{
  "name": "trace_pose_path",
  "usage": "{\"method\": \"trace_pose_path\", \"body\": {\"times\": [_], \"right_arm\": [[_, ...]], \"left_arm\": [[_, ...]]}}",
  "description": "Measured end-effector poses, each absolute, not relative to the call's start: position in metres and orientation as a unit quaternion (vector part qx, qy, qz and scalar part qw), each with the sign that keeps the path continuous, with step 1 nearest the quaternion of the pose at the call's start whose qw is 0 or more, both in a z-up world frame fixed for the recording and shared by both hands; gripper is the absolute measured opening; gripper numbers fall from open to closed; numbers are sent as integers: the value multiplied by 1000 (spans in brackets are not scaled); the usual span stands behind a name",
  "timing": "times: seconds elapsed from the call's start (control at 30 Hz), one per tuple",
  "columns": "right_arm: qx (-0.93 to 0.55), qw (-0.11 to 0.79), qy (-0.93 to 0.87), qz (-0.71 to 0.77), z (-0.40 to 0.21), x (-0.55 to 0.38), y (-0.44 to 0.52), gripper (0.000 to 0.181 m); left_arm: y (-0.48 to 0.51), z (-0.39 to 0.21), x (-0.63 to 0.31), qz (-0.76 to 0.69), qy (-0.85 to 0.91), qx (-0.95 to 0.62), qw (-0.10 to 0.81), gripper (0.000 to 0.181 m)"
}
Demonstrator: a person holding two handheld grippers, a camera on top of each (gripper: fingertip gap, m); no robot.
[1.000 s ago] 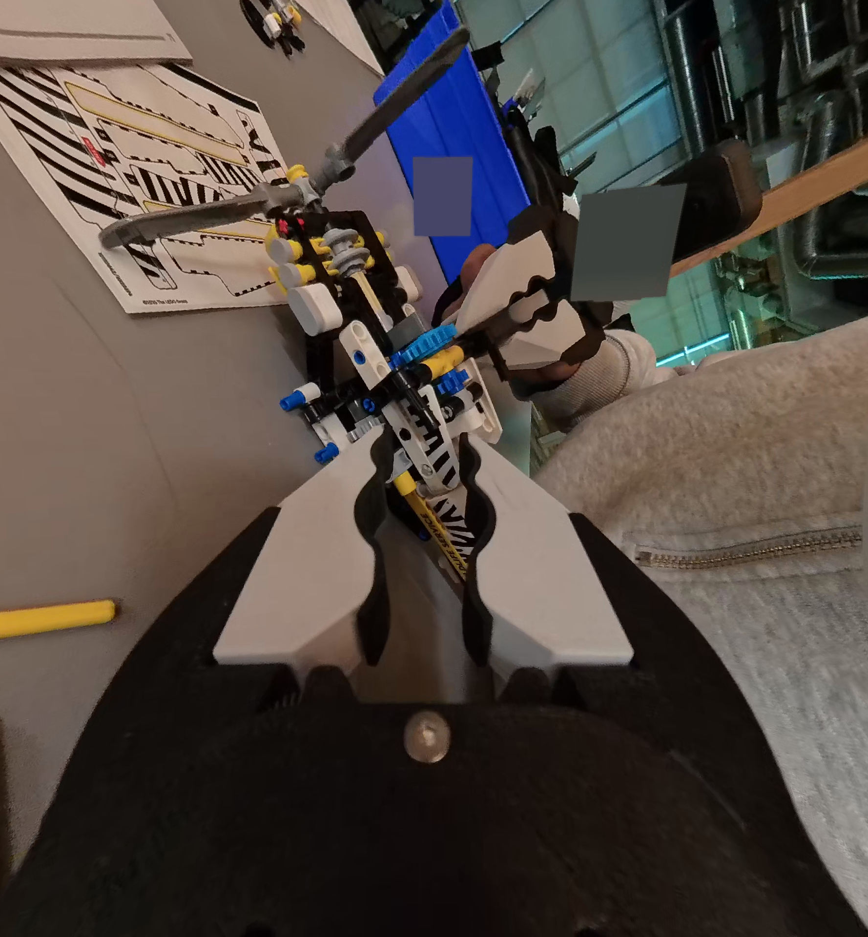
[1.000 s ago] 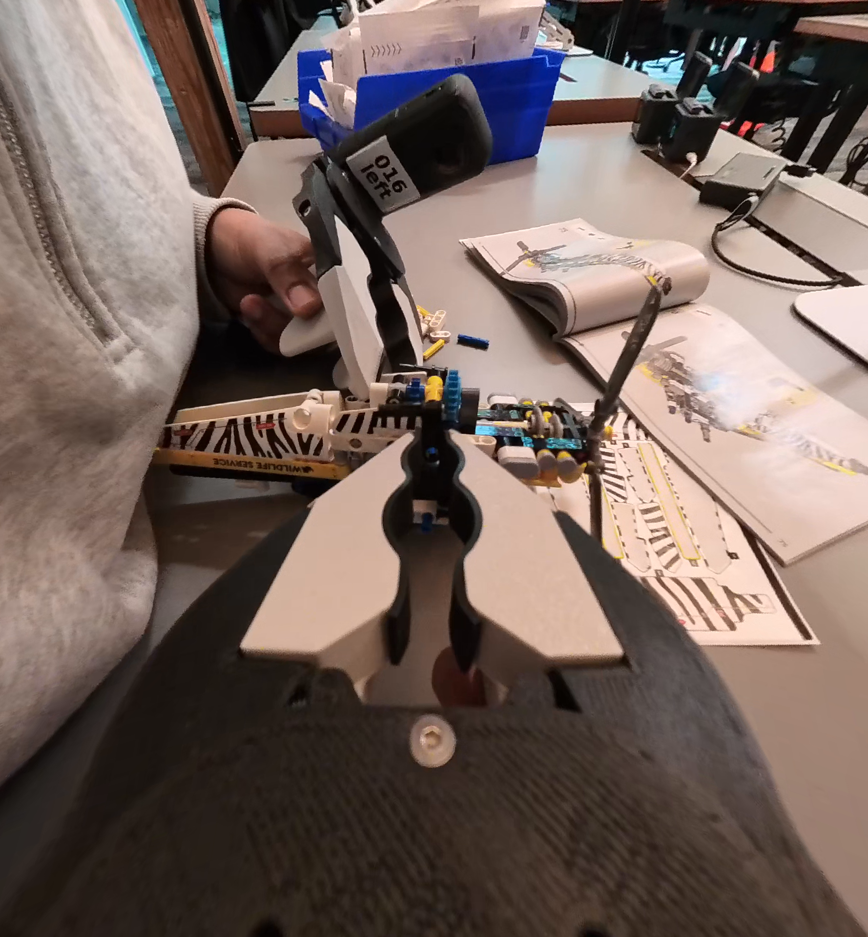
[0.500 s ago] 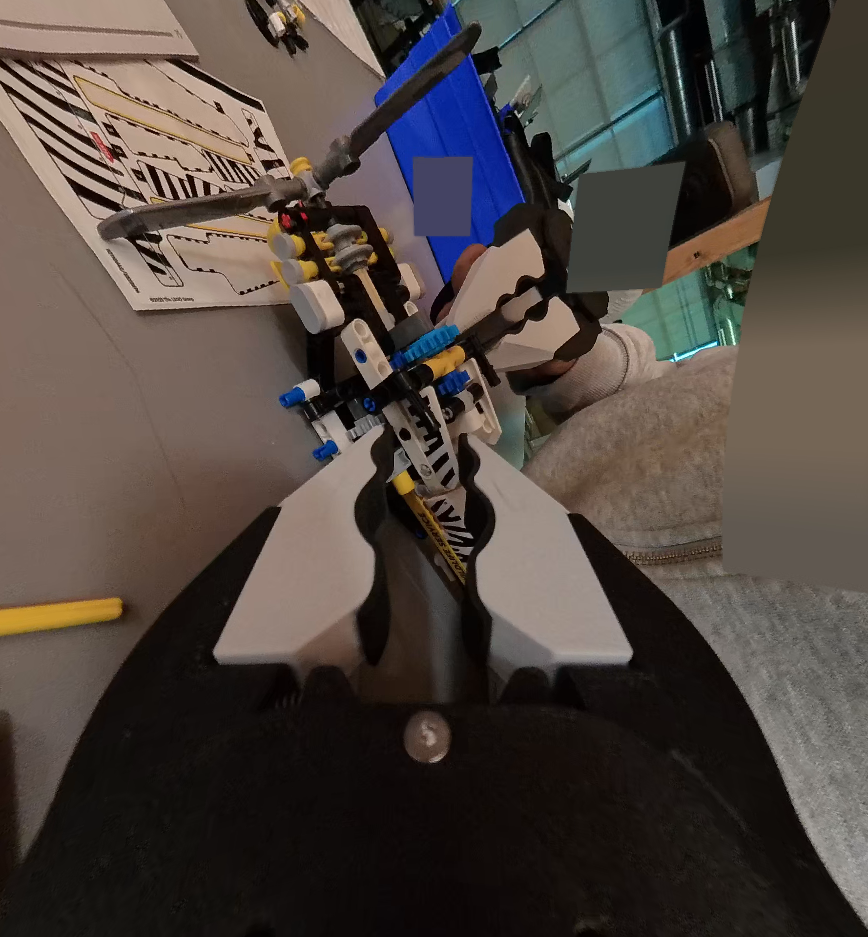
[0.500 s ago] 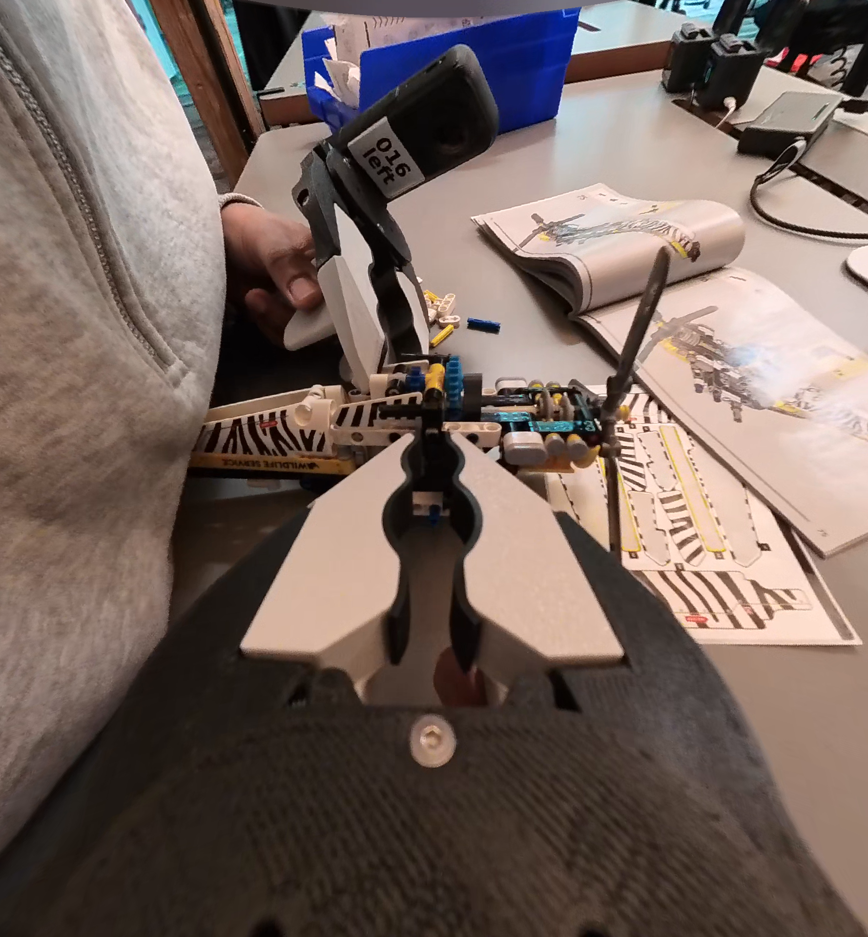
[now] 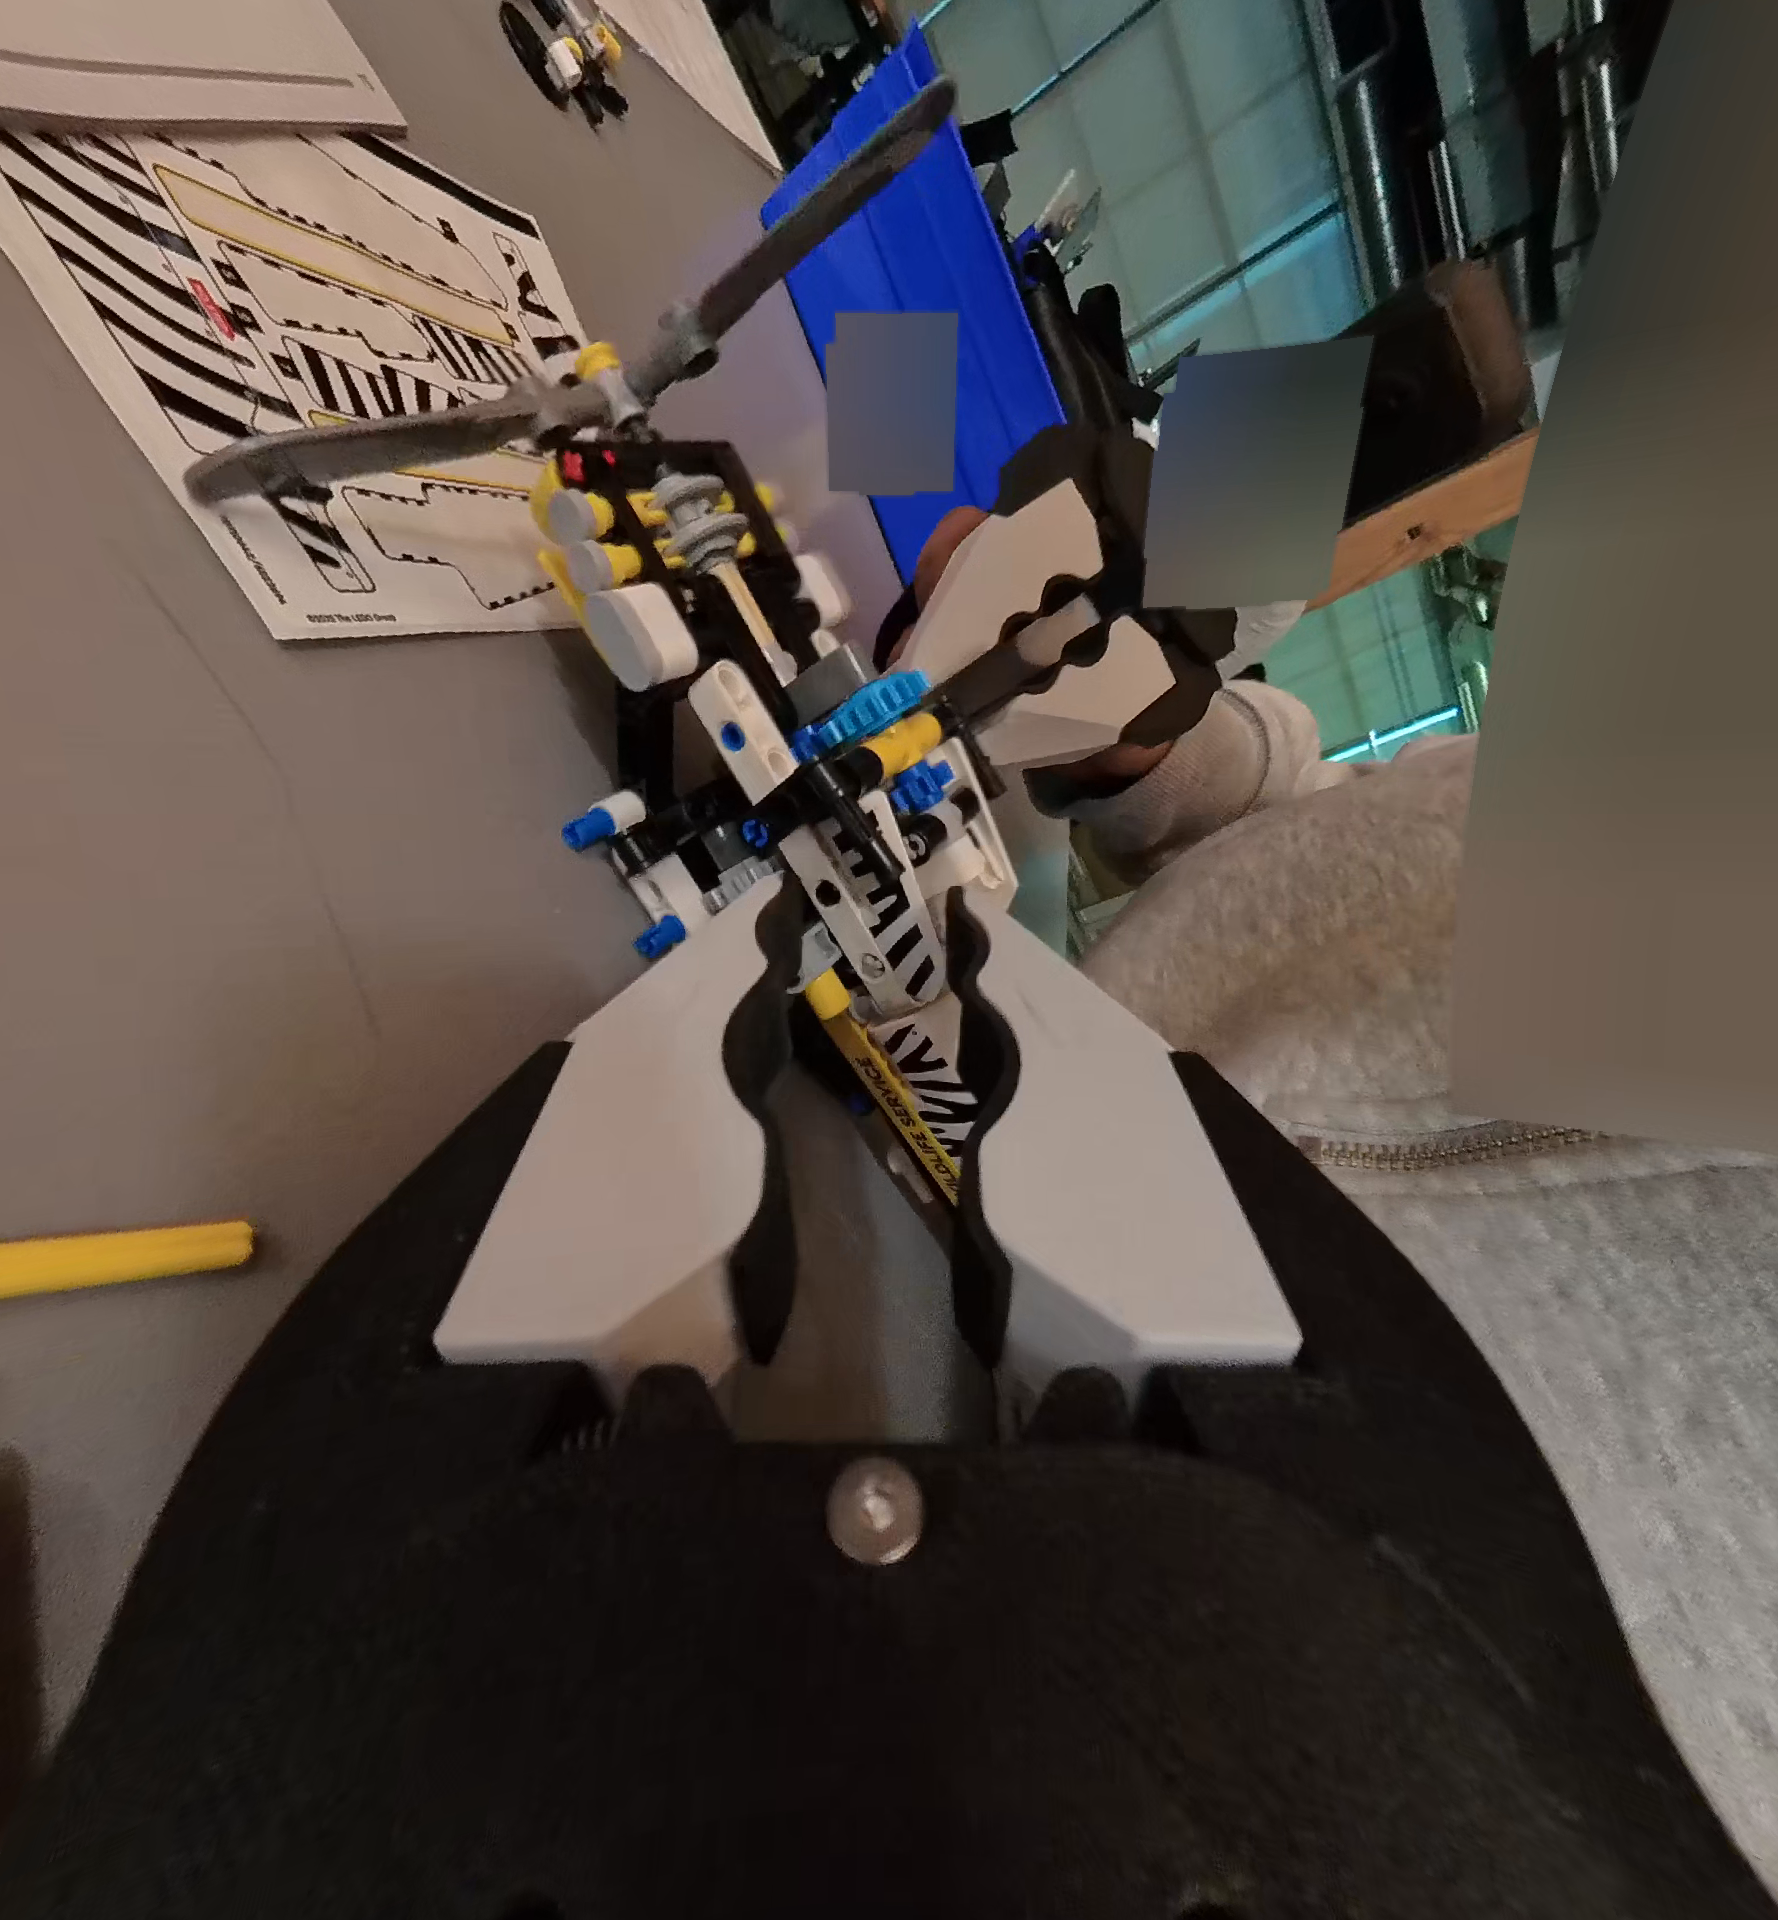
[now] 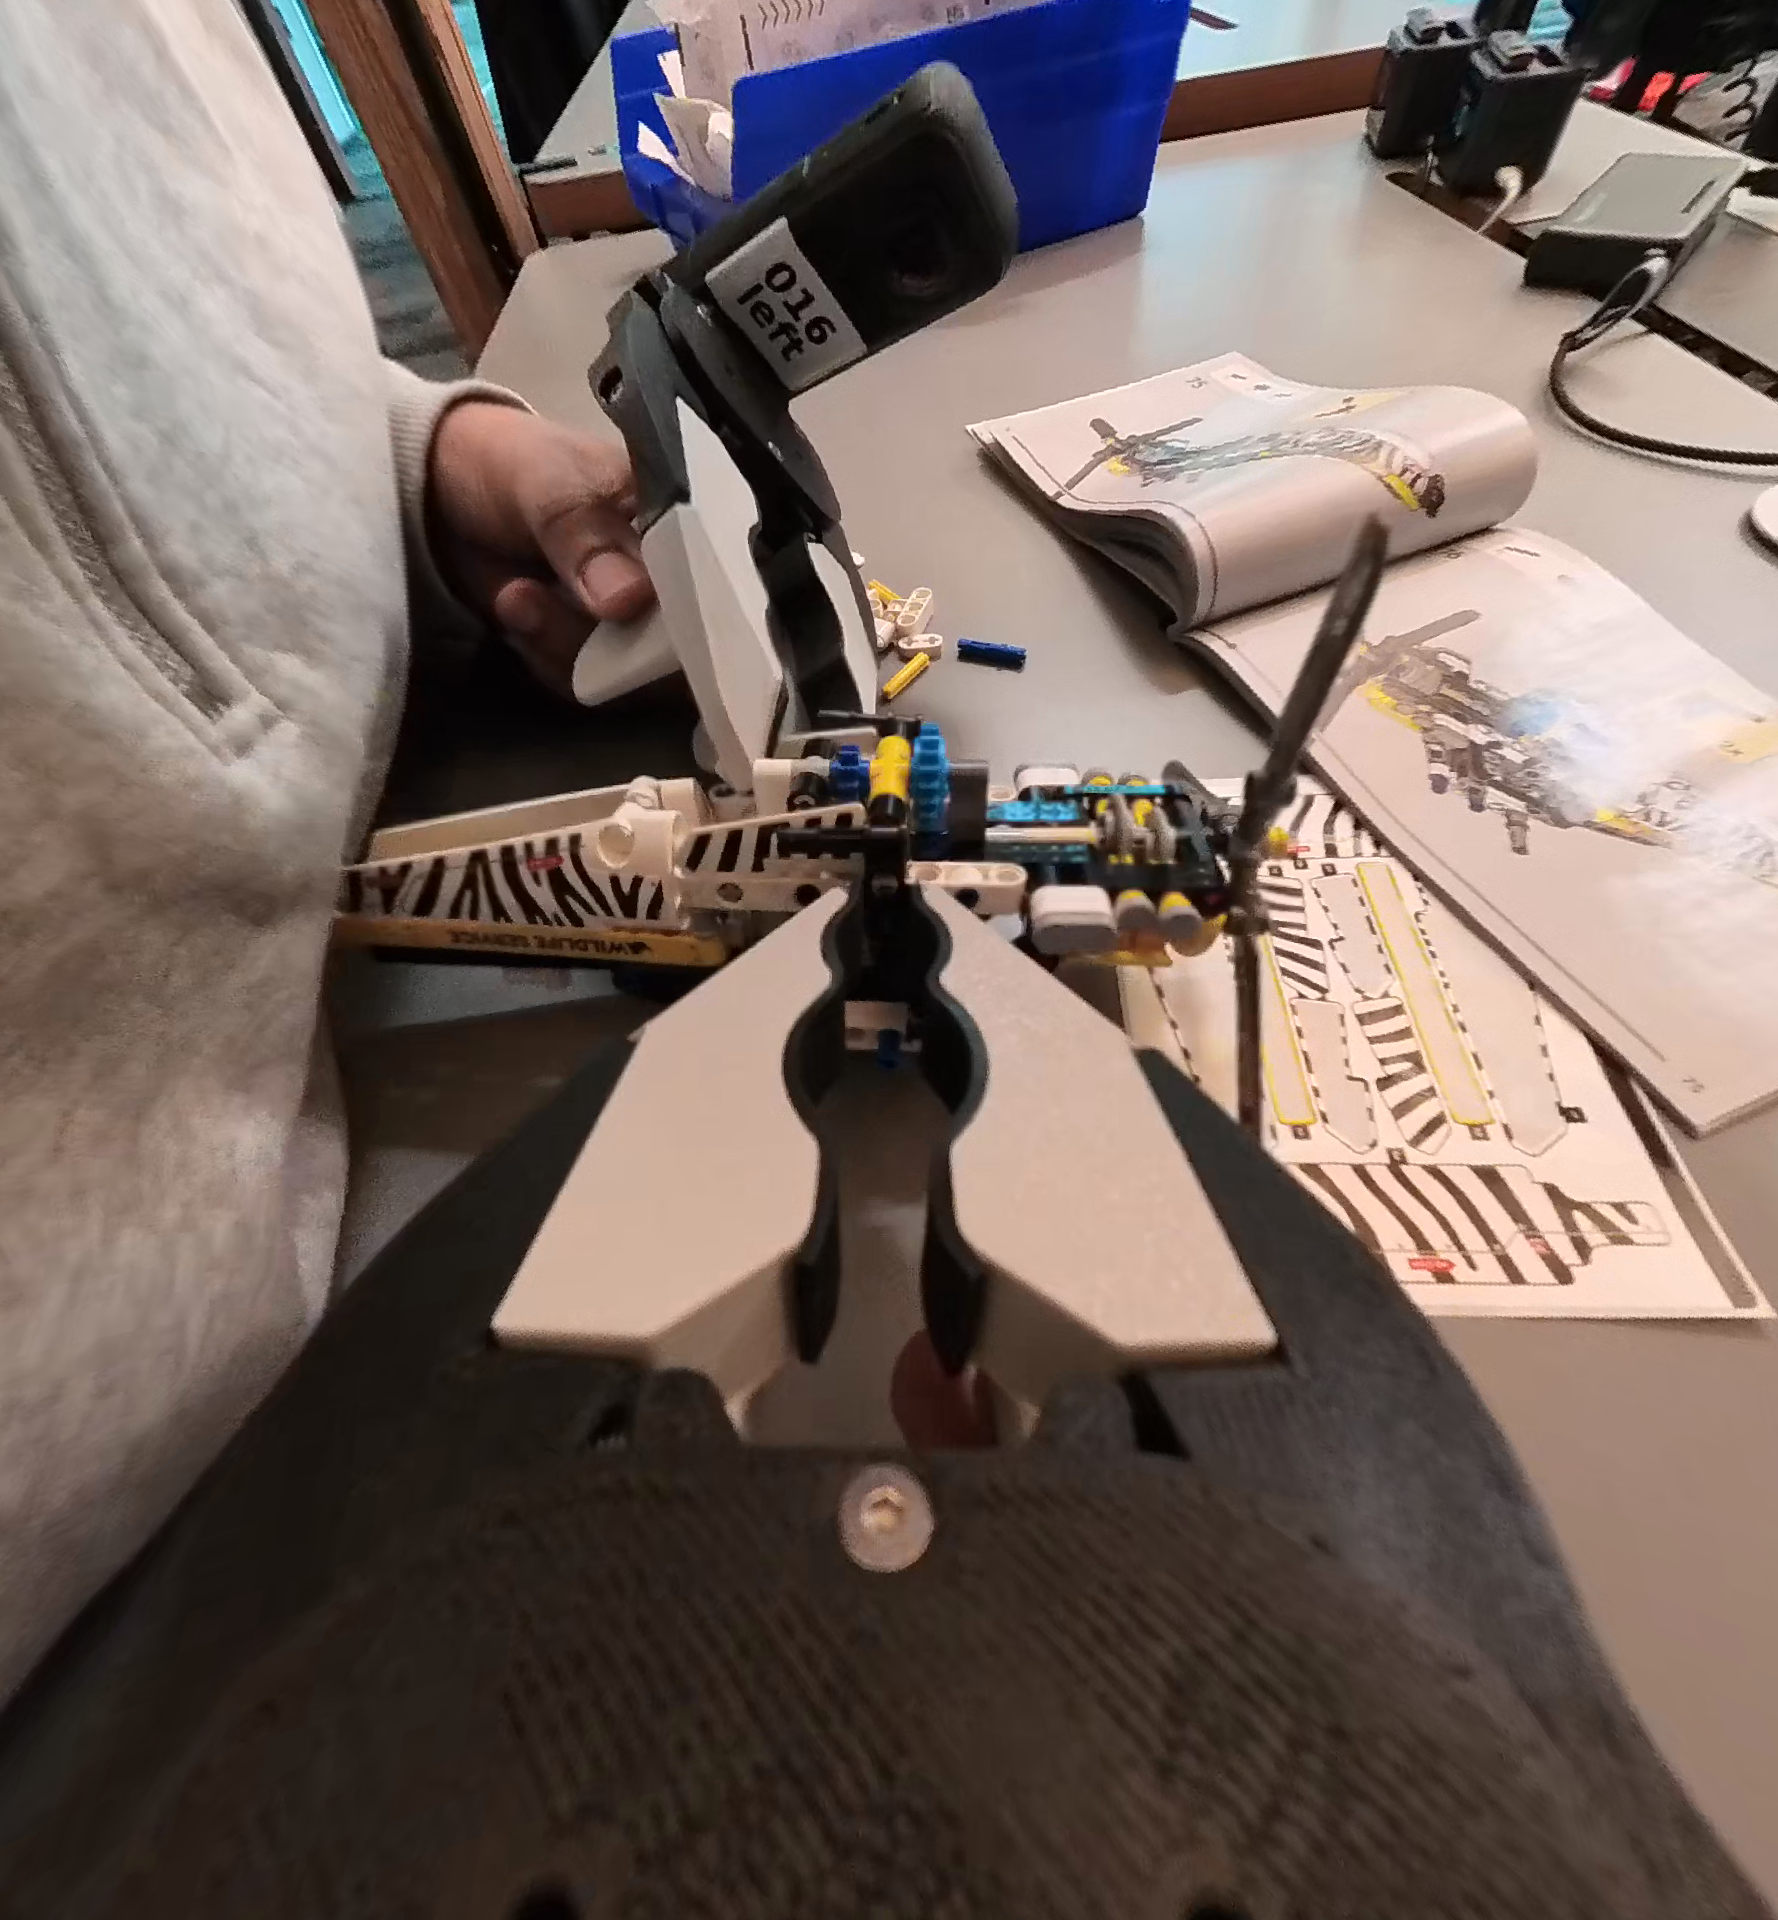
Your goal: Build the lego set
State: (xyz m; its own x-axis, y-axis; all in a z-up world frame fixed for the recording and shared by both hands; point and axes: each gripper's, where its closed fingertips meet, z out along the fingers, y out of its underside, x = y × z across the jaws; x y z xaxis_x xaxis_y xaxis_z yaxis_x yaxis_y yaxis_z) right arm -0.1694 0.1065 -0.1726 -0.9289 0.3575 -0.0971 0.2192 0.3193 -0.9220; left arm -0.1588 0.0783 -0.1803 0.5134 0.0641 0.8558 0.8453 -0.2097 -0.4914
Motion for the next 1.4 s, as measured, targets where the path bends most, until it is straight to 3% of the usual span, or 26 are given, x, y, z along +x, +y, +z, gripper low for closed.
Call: {"method": "trace_pose_path", "body": {"times": [0.23,0.43,0.6,0.67,0.7,0.77,0.83,1.07,1.4], "right_arm": [[-197,122,-817,527,-175,-169,129,5],[-152,181,-729,643,-107,-144,121,4],[-97,195,-658,721,-68,-119,97,4],[-94,185,-642,738,-63,-111,94,5],[-100,178,-639,742,-63,-110,95,5],[-104,182,-656,725,-71,-108,97,4],[-98,188,-663,718,-72,-103,99,4],[-88,185,-696,688,-79,-94,101,5],[-98,181,-742,638,-92,-99,99,4]], "left_arm": [[67,-167,-165,-380,-348,-650,558,39],[65,-102,-163,-370,-338,-578,644,38],[105,-79,-105,-484,-274,-575,600,42],[109,-69,-93,-507,-255,-561,602,35],[108,-64,-91,-511,-250,-554,608,29],[107,-61,-88,-508,-252,-554,609,39],[110,-66,-82,-498,-251,-574,599,33],[113,-69,-74,-481,-247,-598,591,40],[116,-83,-83,-425,-259,-640,586,35]]}}
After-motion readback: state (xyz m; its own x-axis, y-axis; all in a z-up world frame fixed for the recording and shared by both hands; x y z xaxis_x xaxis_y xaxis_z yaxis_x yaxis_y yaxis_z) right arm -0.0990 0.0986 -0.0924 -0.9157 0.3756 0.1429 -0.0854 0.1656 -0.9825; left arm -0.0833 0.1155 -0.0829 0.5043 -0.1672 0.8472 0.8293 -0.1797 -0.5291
